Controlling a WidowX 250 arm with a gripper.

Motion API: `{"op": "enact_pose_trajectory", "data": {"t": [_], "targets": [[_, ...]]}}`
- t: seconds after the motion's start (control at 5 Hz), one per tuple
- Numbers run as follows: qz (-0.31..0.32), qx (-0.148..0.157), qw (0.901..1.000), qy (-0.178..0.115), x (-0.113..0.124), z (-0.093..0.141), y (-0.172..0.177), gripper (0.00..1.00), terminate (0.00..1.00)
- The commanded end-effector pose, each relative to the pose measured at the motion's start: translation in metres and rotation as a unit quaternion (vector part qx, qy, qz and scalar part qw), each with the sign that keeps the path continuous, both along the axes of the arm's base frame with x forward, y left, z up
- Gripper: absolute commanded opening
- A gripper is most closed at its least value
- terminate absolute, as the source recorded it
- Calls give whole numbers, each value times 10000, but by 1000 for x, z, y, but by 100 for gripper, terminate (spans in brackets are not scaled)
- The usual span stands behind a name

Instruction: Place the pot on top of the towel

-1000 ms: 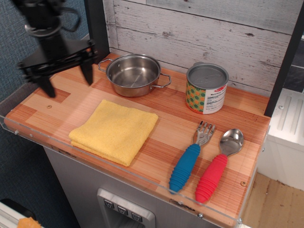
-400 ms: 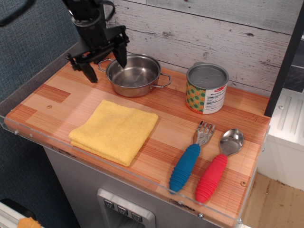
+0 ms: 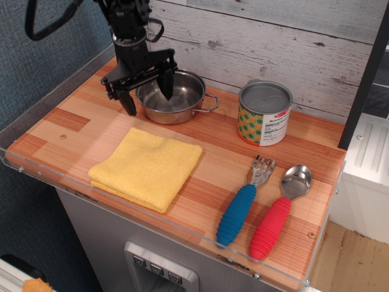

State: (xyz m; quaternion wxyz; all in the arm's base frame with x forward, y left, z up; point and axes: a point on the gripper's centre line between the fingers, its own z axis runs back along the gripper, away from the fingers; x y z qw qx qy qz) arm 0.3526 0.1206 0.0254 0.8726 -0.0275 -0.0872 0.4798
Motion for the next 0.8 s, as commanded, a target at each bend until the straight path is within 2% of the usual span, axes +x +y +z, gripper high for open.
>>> {"op": "enact_pose_trajectory", "data": {"t": [0.0, 0.2, 0.4, 0.6], "targets": [[-51, 47, 9998, -175, 8, 6, 2, 100, 0], [24, 85, 9999, -62, 6, 2, 5, 0, 0], [7, 83, 9999, -84, 4, 4, 6, 0, 0], [5, 98, 9997, -245, 0, 13, 8, 0, 0]]}}
